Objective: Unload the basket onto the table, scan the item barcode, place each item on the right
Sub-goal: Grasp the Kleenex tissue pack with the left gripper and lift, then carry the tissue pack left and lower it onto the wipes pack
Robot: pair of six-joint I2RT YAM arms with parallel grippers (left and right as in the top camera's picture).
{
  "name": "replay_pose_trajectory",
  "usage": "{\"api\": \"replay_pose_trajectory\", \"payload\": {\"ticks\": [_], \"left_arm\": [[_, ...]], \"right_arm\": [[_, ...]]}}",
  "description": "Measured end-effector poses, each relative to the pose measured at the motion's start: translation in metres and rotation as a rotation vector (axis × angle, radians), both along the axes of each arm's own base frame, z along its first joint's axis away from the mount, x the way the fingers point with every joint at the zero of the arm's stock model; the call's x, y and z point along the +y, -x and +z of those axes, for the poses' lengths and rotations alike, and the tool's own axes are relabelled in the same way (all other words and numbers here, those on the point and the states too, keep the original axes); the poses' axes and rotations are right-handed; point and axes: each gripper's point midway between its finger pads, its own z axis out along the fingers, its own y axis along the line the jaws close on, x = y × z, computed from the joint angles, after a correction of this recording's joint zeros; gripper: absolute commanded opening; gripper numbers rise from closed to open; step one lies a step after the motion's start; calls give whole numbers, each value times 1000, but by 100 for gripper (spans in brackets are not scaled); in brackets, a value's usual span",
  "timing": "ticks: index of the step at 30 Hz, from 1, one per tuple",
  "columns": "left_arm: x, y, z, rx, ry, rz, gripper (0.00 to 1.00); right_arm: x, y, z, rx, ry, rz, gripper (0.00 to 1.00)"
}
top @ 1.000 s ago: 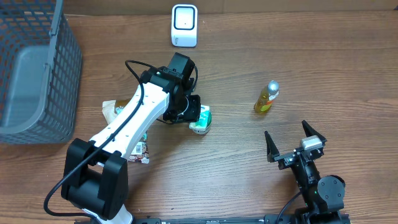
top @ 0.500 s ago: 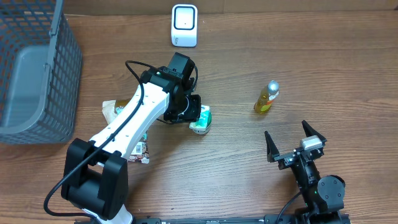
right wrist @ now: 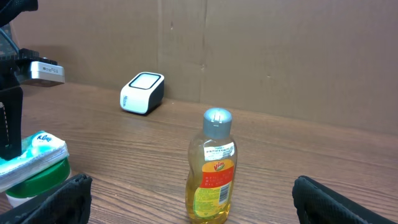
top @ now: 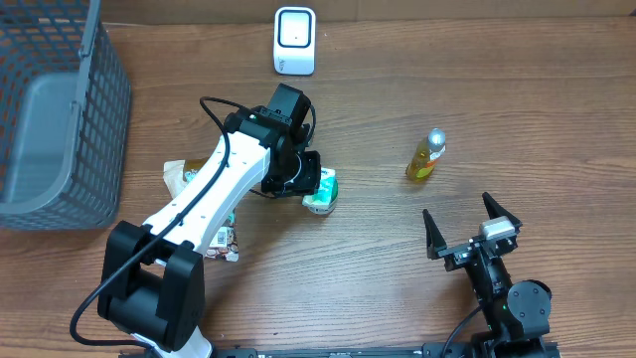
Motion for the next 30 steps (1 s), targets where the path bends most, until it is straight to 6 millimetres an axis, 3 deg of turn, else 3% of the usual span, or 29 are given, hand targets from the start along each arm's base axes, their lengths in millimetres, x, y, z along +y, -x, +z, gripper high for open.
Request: {"api": "replay_pose_trajectory", "payload": {"ticks": [7, 11, 21, 30], "left_arm": [[0, 0, 0, 0, 0, 0, 26], [0, 0, 0, 3, 2, 6, 4], [4, 0, 3, 13, 2, 11, 4], [20, -12, 43, -49, -59, -24, 4]], "right_arm": [[0, 0, 0, 0, 0, 0, 100], [0, 0, 0, 0, 0, 0, 100], [0, 0, 0, 0, 0, 0, 100], [0, 0, 0, 0, 0, 0, 100]]}}
